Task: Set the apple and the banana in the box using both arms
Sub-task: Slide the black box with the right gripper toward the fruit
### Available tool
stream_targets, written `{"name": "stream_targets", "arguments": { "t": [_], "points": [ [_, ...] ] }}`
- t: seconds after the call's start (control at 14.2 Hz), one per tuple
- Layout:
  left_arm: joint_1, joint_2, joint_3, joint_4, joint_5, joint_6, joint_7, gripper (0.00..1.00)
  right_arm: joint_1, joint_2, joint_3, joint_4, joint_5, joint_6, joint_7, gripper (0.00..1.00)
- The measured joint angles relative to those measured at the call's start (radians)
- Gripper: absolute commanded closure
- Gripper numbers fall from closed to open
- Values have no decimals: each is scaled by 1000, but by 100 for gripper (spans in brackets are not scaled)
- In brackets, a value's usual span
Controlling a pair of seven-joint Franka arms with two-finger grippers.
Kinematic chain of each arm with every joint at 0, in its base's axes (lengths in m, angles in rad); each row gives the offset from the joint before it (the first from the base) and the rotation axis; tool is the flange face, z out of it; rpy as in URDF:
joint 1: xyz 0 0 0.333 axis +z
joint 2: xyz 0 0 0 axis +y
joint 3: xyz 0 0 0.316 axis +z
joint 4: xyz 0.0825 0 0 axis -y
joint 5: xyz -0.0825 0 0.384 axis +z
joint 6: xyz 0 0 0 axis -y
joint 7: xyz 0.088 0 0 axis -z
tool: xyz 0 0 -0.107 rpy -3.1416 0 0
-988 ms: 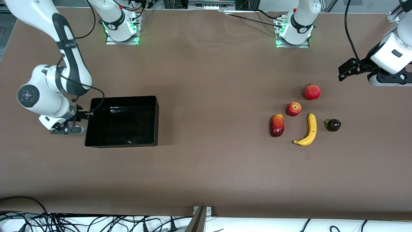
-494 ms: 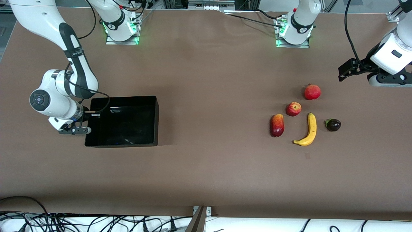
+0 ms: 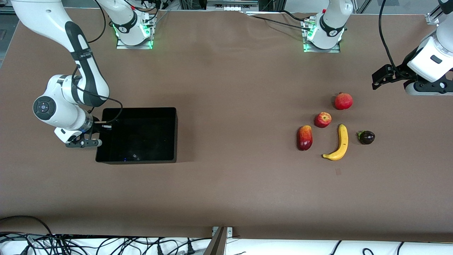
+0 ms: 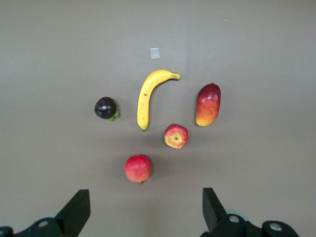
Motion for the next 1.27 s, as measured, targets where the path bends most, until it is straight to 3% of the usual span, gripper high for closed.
{"name": "stream_targets", "arguments": {
  "t": [0.28, 0.56, 0.71, 0.99, 1.27],
  "points": [
    [0, 0, 0, 0, 0, 0, 0, 0, 39, -13, 100, 139, 18, -145, 18, 100],
    [0, 0, 0, 1, 0, -1, 0, 0, 184, 9, 117, 266, 95, -245, 93, 100],
    [0, 1, 0, 1, 0, -1, 0, 0, 270, 62, 119, 312, 147, -244, 180, 100],
    [0, 2, 0, 1, 0, -18, 0, 0, 473, 216, 120, 469, 153, -224, 465, 100],
    [-2, 61, -1, -1, -2, -127, 0, 0, 574, 328, 114, 534, 151, -138, 623, 100]
  ]
}}
